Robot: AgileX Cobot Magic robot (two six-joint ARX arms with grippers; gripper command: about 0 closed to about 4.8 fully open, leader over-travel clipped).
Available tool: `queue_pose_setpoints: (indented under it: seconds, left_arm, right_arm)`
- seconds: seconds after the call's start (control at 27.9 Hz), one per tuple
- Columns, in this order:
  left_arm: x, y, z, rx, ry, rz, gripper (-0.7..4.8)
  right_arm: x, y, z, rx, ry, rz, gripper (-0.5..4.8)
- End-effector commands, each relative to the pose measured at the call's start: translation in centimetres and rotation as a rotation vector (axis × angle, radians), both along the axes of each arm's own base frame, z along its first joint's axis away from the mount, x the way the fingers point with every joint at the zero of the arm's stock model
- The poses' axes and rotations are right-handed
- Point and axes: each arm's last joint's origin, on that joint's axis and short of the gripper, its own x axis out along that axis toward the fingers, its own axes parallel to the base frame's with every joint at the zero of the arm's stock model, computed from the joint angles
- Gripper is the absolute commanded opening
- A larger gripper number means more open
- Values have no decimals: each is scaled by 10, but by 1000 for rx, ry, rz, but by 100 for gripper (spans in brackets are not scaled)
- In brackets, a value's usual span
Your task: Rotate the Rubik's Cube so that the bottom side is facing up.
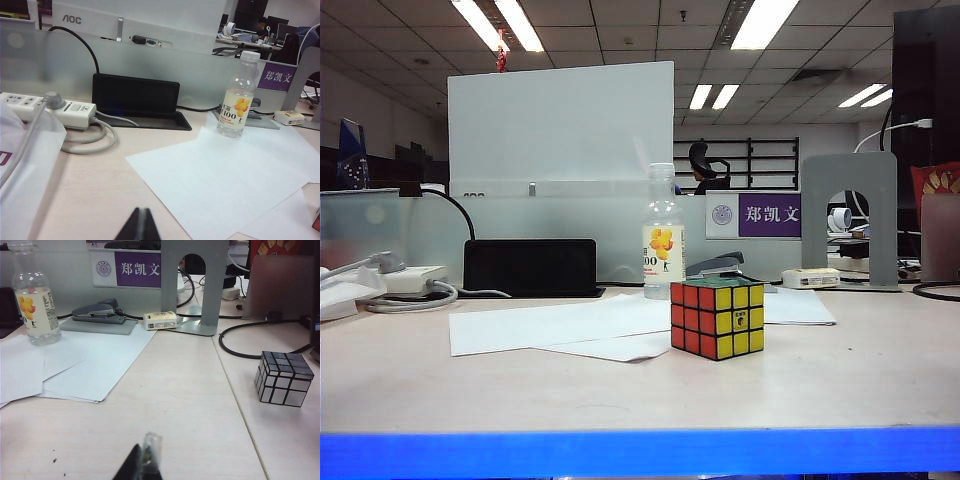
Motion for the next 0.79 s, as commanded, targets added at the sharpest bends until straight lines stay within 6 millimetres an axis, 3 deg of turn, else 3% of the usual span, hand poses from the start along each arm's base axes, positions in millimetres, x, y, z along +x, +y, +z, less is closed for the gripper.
queue_pose_setpoints:
  seconds: [0.04,0.47,0.61,0.68,0.79]
  left_arm:
    - [0,0,2,1,-15,-2,-5]
    - [0,0,2,1,-15,-2,-5]
    - [0,0,2,1,-15,-2,-5]
    - [0,0,2,1,-15,-2,-5]
    - [0,0,2,1,-15,-2,-5]
  right_arm:
    - [0,0,1,-1,-19,-4,-1]
    - [0,0,5,8,-59,6,-2]
    - [0,1,9,161,-76,27,-1]
    - [-2,3,21,169,-116,96,-1]
    - [-8,3,62,152,-168,133,-1]
